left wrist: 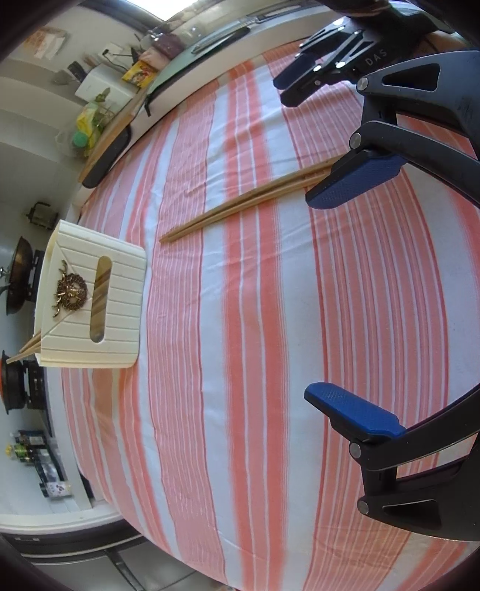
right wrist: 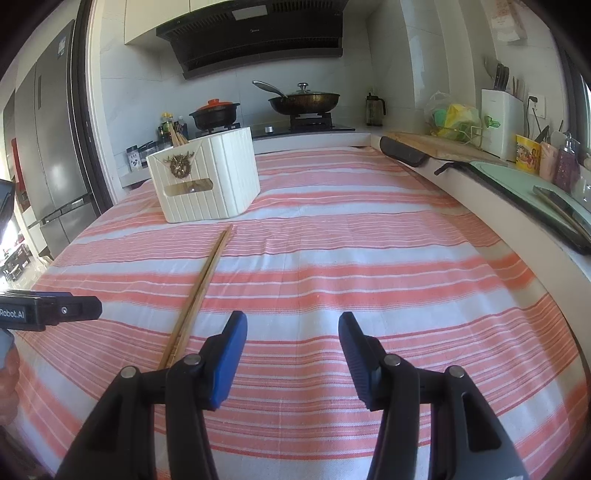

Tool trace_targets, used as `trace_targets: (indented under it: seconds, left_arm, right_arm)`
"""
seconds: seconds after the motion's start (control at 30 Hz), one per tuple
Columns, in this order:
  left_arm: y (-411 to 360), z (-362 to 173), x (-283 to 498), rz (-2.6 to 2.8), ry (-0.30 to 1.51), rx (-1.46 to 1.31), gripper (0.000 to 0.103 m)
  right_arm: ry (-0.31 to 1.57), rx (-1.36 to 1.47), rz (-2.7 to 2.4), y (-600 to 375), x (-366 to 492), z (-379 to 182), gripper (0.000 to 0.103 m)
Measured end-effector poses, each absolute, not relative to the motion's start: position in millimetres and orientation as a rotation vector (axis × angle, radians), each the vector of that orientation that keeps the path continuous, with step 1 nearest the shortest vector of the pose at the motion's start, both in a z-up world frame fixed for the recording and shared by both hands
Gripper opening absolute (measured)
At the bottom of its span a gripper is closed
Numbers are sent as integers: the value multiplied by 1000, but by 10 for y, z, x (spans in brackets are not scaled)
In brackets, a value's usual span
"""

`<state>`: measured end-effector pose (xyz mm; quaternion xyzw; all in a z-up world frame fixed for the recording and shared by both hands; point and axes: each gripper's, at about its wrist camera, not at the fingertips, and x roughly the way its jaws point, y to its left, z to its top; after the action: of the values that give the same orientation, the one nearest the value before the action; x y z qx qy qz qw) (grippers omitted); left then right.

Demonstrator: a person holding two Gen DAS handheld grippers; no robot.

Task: Organize utensils
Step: 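Move both tools over the remaining wooden chopsticks on the cloth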

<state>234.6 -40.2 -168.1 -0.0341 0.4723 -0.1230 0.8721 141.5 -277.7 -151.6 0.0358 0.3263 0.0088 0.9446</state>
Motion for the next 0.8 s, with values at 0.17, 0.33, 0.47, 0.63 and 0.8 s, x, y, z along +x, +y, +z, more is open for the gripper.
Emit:
trace_targets:
  seconds: [0.17, 0.33, 0.47, 0.63, 0.8]
  left_arm:
    - [-537, -1706, 2503, -261, 979, -84, 95]
    - [-721, -1742, 2581, -286, 970, -53, 95]
    - [-873, -1764, 2673, -289, 959, -25, 95]
    - [-1077, -1830, 2795, -271, 939, 53, 95]
    - [-1207, -1989, 2792, -231, 944, 161, 96]
  right_arm:
    - [672, 87, 18, -2801, 1418, -1530, 53]
    - [700, 128, -1, -2857, 1453, -1564, 53]
    - [717, 136, -6, -2864, 1483, -1582, 53]
    - [712, 108, -15, -2821, 1486, -1578, 53]
    - [697, 112, -21, -2824, 1461, -1569, 53]
